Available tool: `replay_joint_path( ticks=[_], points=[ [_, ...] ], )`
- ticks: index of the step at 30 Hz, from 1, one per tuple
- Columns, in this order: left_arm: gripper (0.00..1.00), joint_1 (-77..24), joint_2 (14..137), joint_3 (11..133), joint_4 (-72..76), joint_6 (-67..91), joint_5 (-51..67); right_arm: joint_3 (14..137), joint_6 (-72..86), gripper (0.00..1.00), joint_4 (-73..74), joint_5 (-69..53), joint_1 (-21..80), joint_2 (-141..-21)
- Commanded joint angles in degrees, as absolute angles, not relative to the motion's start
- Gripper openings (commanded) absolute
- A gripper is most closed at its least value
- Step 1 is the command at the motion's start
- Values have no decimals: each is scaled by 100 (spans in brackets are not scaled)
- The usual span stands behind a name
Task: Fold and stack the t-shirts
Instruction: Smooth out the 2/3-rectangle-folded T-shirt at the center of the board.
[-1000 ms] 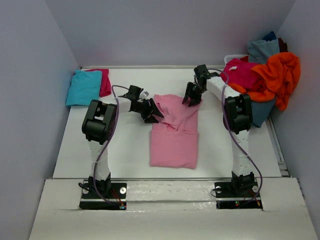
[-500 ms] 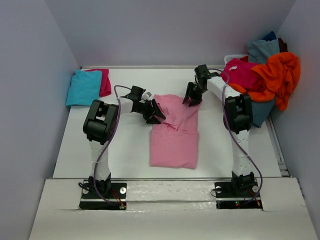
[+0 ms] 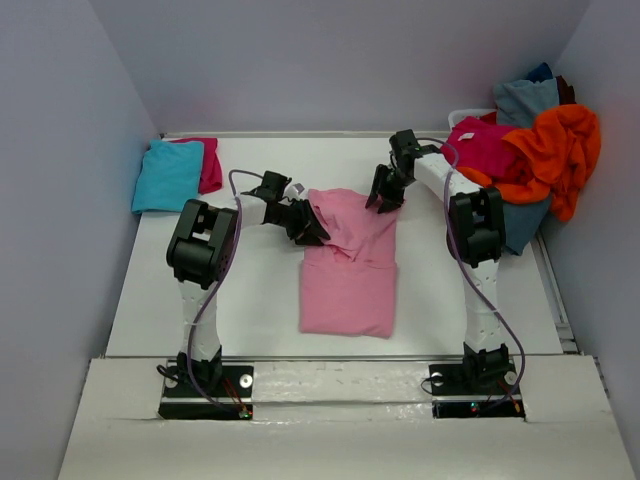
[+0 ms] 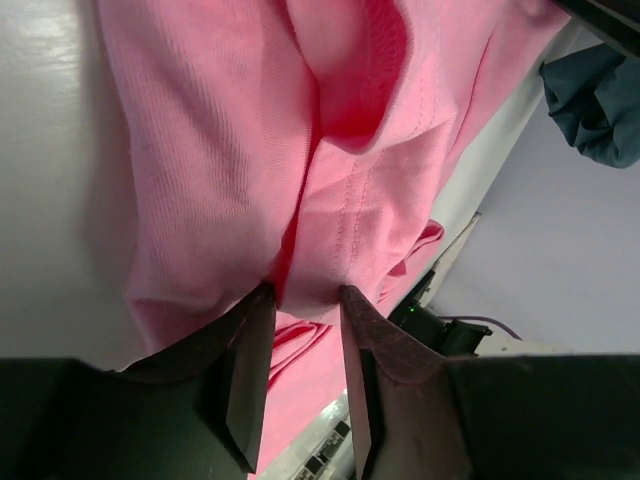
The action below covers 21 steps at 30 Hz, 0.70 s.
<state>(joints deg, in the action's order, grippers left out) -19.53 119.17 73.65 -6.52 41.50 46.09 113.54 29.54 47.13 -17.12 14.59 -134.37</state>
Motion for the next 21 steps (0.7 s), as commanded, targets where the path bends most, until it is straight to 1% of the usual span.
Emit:
replay_joint_path(
  ticks=[1,4,10,12,18,21],
  points=[
    [32,-1995,11944,7585,-580,4069,4781,11522,2865,50,4720,-1740,1424,-13518],
    [25,-1995,11944,7576,-563,4061,4790,11522,2857,50,4711,-1740,1424,-13518],
    [21,-1995,11865,7524,-633,4025,4737,11522,2856,50,4711,-1749,1424,-13544],
    [19,-1995,11787,7506,-694,3999,4676,11514,2856,50,4702,-1732,1424,-13544],
    [7,-1995,11496,7418,-914,3894,4500,11540,2856,50,4720,-1731,1371,-13623],
    [6,-1995,11277,7322,-984,3858,4412,11558,2865,50,4711,-1758,1371,-13658]
  ],
)
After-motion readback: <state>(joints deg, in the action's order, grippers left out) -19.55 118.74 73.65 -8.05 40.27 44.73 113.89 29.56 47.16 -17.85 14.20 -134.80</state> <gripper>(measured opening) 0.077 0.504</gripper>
